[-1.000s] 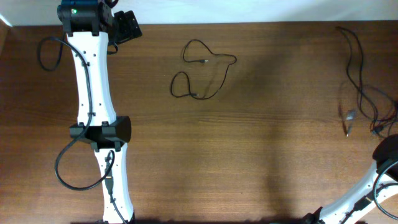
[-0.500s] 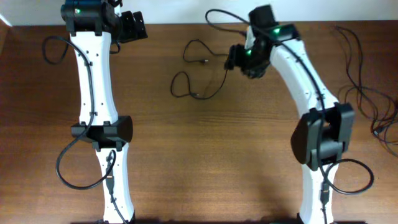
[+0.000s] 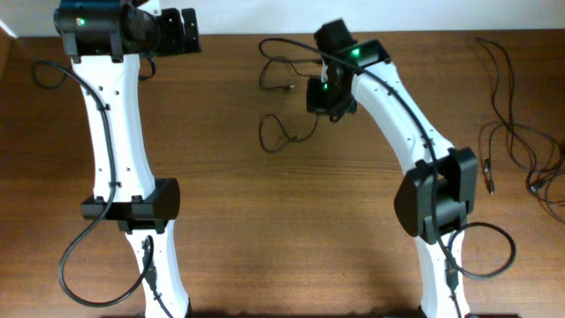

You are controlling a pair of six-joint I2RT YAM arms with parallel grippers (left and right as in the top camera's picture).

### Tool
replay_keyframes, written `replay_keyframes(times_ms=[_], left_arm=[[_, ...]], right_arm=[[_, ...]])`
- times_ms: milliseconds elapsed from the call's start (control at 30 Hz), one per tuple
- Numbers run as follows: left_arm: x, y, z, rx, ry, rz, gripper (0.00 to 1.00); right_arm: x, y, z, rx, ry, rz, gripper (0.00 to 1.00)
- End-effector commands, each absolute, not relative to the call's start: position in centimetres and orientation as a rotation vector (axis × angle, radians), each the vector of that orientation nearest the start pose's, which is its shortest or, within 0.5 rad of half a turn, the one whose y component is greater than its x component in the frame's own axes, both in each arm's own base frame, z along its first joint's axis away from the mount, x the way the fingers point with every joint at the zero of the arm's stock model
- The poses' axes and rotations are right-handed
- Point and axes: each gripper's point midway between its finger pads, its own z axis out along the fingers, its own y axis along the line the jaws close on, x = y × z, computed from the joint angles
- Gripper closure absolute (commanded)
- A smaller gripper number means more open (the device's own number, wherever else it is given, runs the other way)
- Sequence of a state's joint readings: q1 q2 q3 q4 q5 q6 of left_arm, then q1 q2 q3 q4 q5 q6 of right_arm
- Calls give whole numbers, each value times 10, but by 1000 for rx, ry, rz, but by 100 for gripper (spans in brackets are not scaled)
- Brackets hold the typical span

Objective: Untangle cables

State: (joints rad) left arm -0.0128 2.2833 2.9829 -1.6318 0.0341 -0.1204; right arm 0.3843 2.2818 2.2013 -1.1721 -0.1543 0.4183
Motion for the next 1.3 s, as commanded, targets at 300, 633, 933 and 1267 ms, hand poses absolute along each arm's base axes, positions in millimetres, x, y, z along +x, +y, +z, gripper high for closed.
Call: replay_keyframes(times_ms=[300, 633, 933, 1267], left_arm=[[491, -11, 318, -105, 2499, -88, 1], [491, -11, 318, -105, 2500, -88, 1], [492, -11, 319, -105, 2495, -89, 1], [493, -12, 320, -104, 2489, -89, 1]], right_arm=[[331, 174, 454, -363, 2244, 525, 96], [384, 171, 161, 46, 3005, 191, 96], [391, 160, 19, 179, 3079, 36, 26], [390, 185, -4, 296, 3126, 215, 75]])
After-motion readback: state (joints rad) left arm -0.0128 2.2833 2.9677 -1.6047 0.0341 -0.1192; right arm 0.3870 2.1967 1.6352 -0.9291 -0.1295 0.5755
